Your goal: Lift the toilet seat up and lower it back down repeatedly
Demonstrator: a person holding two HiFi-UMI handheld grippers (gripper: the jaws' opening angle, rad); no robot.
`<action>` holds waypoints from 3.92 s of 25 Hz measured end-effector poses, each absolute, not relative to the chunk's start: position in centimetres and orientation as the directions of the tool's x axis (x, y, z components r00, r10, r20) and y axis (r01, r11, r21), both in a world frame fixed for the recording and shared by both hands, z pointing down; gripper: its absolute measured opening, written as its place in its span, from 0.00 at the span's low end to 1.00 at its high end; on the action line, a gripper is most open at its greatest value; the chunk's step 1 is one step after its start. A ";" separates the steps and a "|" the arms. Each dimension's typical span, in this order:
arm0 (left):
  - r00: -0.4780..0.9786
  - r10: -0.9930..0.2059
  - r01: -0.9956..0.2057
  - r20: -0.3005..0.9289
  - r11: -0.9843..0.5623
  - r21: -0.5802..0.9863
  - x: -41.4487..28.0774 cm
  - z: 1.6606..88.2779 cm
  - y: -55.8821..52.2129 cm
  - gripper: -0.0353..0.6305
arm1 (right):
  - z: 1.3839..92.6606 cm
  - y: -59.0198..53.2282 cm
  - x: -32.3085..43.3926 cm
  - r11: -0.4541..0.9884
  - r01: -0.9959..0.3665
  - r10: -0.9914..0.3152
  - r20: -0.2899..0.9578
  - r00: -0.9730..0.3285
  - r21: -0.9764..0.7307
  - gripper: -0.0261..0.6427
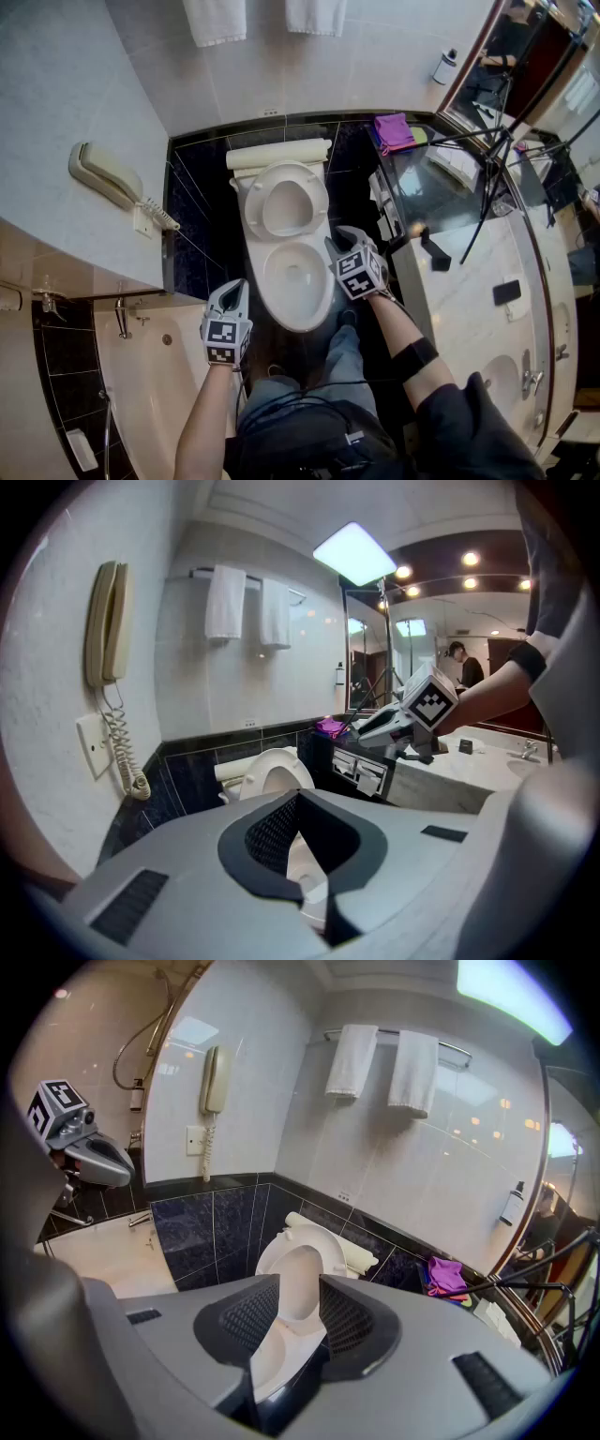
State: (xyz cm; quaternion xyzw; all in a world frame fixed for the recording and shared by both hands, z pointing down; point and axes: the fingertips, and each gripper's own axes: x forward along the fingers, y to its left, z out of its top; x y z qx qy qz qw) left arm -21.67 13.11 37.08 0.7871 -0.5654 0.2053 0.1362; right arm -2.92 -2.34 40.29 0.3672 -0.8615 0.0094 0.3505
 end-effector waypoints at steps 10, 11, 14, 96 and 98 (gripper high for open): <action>0.166 -0.836 -0.976 0.523 -0.214 -0.033 -18.1 43.5 4.9 0.04 | 47.8 -18.2 -4.3 0.777 -0.557 -0.598 0.623 -0.504 0.295 0.30; 0.160 -0.834 -0.978 0.528 -0.207 -0.031 -17.6 43.8 4.0 0.04 | 48.6 -19.6 -4.5 0.783 -0.545 -0.591 0.629 -0.504 0.300 0.30; 0.137 -0.832 -0.983 0.538 -0.181 -0.030 -16.8 45.2 1.0 0.04 | 50.9 -23.7 -5.3 0.796 -0.514 -0.583 0.635 -0.507 0.320 0.30; 0.191 -0.672 -0.981 0.716 -0.107 0.161 -9.7 71.7 12.1 0.04 | 67.0 7.0 2.5 0.859 -0.243 -0.511 0.713 -0.480 0.451 0.06; 0.194 -0.653 -0.980 0.732 -0.103 0.168 -9.3 73.5 13.5 0.04 | 67.5 5.8 3.5 0.834 -0.309 -0.552 0.697 -0.458 0.457 0.07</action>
